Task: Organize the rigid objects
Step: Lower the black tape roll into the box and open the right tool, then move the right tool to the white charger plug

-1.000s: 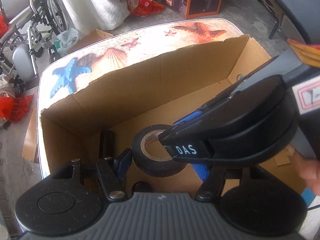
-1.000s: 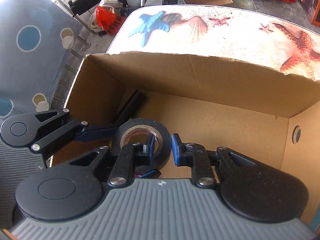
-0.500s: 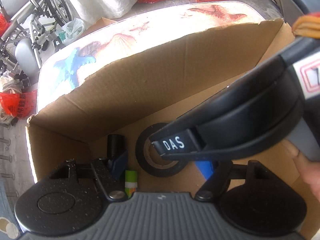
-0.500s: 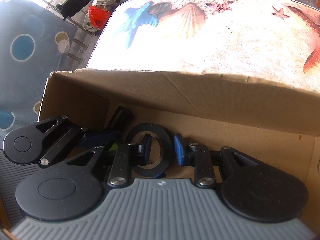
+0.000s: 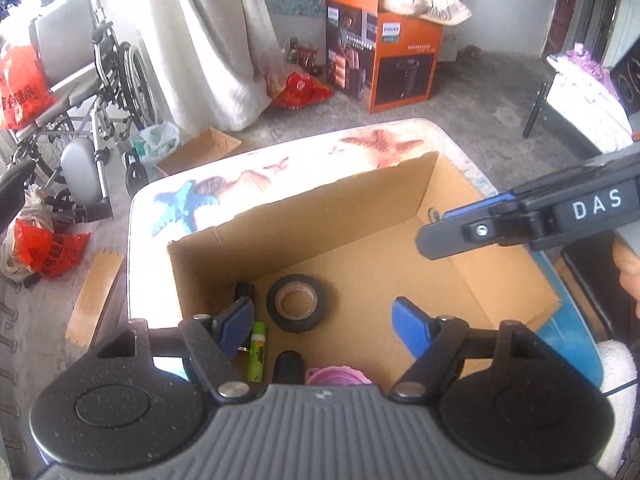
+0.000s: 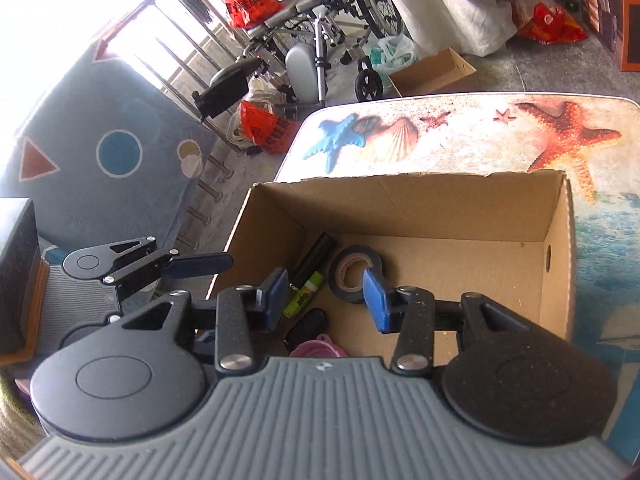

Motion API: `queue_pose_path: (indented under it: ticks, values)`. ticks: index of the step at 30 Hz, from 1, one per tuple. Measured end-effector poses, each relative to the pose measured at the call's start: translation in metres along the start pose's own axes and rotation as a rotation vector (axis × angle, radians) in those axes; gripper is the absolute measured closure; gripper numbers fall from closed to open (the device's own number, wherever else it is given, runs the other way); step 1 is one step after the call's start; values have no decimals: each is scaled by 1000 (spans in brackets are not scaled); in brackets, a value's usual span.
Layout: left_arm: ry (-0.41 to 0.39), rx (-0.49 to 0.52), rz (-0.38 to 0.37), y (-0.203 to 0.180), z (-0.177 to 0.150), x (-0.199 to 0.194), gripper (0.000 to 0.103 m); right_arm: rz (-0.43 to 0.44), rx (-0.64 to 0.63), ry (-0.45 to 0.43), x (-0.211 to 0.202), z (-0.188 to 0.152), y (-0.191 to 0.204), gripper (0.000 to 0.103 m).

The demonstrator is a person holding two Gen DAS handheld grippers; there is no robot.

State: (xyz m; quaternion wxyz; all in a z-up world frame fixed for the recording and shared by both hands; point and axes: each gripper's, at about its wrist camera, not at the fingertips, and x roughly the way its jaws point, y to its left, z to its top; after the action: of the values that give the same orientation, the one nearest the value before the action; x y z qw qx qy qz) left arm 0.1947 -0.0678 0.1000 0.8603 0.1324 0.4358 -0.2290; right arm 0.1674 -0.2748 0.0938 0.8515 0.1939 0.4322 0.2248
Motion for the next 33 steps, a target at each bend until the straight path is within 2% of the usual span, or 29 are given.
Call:
queue_pose_path:
  ticks: [4,6,10,13,15,18,23,26,33]
  values:
    - [-105,-5,-19,-23,-43,-45,25,1,-32,-113,-61,-52,9,58]
    - [-148,-7,-24,-38,-69,-53,25,-8,-30,-148,-77,-84,9,57]
    - [-202,-10,-33,-75,-121,-55,25,-39,-2,-177,-79,-141,-2,57]
    - [-207,8,1,-108,-151,-41,26,-39,44,-164,-63,-169,-14,57]
    - [-176,26,27,-130,-162,-24,29,-26,89,-136,-47,-178,-21,58]
    - [-143,41,37,-149,-170,-1,38,-28,118,-110,-25,-184,-28,61]
    - [-117,75,56,-164,-177,26,56,-24,161,-61,7,-181,-34,66]
    - [-111,61,55,-161,-176,32,60,-25,189,-41,17,-180,-38,70]
    - [-116,36,52,-151,-171,44,62,-19,217,-2,37,-176,-43,75]
